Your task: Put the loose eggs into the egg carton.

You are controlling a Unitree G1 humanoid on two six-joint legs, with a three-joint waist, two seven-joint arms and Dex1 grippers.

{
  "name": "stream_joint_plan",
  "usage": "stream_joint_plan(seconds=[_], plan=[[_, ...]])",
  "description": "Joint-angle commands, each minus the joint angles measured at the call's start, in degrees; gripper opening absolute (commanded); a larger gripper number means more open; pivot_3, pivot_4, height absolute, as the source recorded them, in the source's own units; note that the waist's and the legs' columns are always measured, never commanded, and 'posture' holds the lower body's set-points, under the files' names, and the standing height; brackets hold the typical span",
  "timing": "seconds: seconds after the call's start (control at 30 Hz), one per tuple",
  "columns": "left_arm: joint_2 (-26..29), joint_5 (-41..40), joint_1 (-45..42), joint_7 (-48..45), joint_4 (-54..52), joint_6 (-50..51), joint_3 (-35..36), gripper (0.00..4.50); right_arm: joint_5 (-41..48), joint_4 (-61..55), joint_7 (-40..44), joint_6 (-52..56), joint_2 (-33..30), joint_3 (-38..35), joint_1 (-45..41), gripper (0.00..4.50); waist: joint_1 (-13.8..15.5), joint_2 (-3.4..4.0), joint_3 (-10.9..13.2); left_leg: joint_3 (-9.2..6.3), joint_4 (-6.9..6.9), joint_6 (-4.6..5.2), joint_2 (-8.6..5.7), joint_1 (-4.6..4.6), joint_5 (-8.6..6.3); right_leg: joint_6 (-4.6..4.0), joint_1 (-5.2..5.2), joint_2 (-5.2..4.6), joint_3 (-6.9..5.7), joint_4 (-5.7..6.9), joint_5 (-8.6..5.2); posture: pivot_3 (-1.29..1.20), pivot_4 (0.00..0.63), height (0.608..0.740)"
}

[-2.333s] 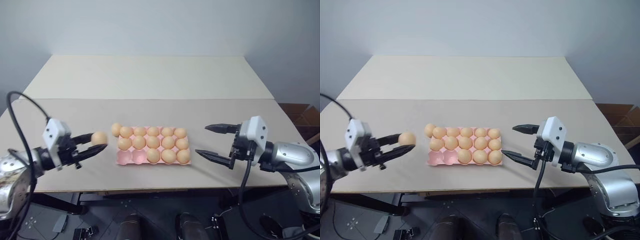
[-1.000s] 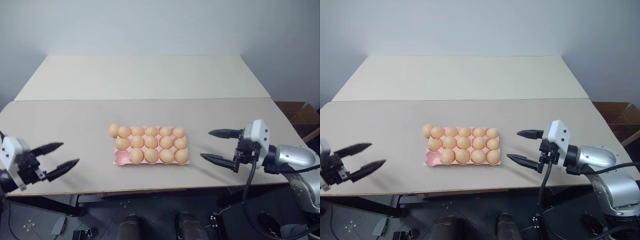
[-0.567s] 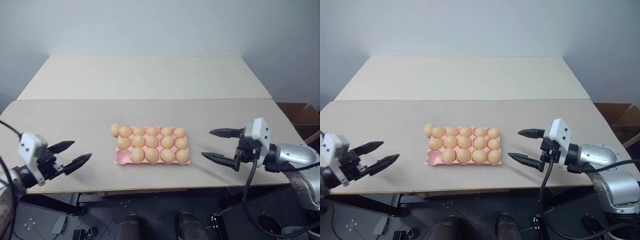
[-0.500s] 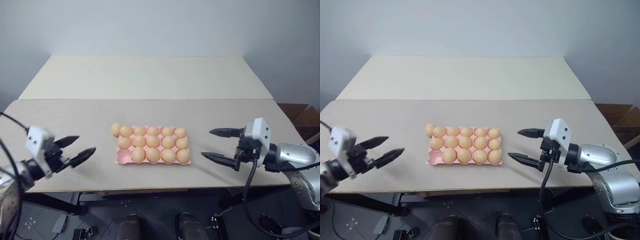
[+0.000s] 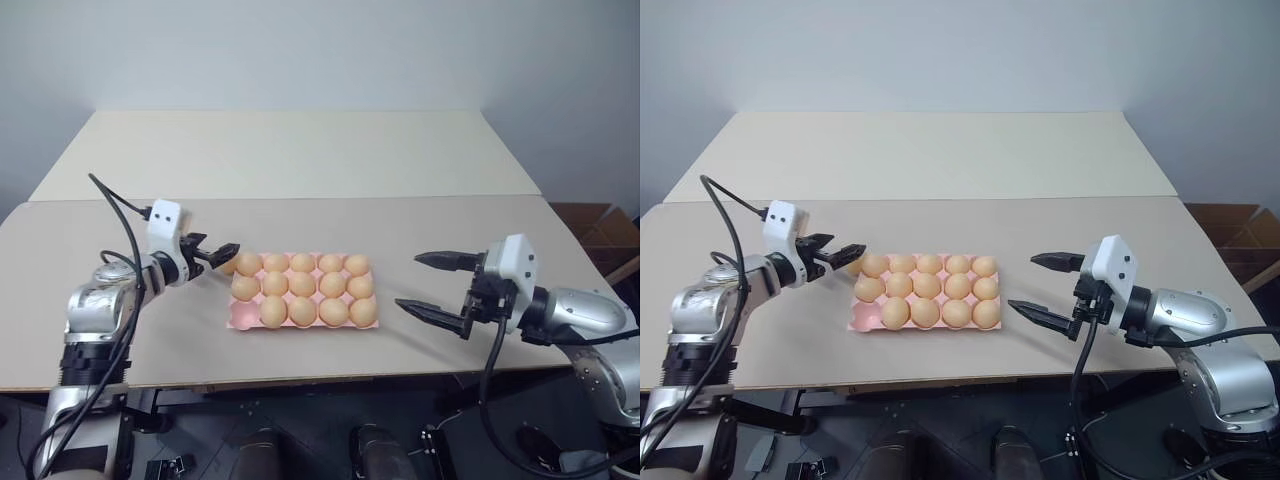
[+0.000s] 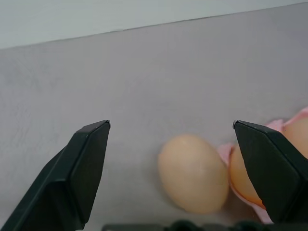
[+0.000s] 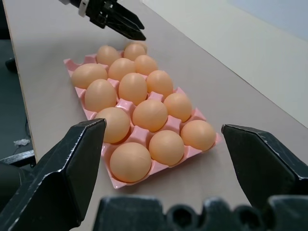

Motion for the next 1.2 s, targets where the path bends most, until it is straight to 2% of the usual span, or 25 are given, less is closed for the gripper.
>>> stream_joint_plan(seconds=[0.03,0.3,0.83,1.07,1.2], plan=[[-1.0,2.5,-2.8,1.6,3.3,-1.2,-0.8,4.46,0.5,-3.0,-0.9,-1.1,0.2,-1.2,0.8,4.5,0.1,0.0,0.0,0.0,0.01,0.0,0.0,0.0,0.0,0.02,0.01,0.0,0.0,0.0,0.01,0.0,0.15,0.74],[-2.2,5.5,-4.5,2.2,6.2,-0.3,-2.4,4.46,0.9,-4.1,-2.0,-0.9,0.4,-1.4,1.4,4.5,0.1,-0.01,0.0,0.0,0.06,0.0,-0.02,0.03,0.0,0.04,0.03,-0.02,0.02,0.04,0.02,0.0,0.15,0.74],[-0.4,4.0,4.3,4.5,-5.7,6.1,2.4,4.46,0.8,-3.7,-1.5,-1.2,0.8,0.5,0.5,4.5,-0.1,-0.01,0.0,-0.02,0.07,0.0,0.0,0.04,0.01,0.04,0.02,-0.03,0.02,0.08,0.03,0.0,0.15,0.74],[-0.5,4.4,4.8,4.1,-5.2,5.2,1.9,4.46,0.8,-3.7,-1.5,-1.1,0.7,0.6,0.1,4.5,-0.1,-0.01,0.0,-0.01,0.08,0.0,-0.02,0.03,0.0,0.04,0.02,-0.04,0.03,0.06,0.03,0.0,0.15,0.74],[0.6,6.6,3.7,1.1,-2.9,0.5,-1.3,4.46,0.7,-3.9,-1.9,-0.8,0.7,0.8,-0.1,4.5,0.0,-0.01,0.0,-0.01,0.08,-0.01,-0.02,0.03,0.01,0.04,0.02,-0.04,0.02,0.06,0.03,0.0,0.15,0.74]])
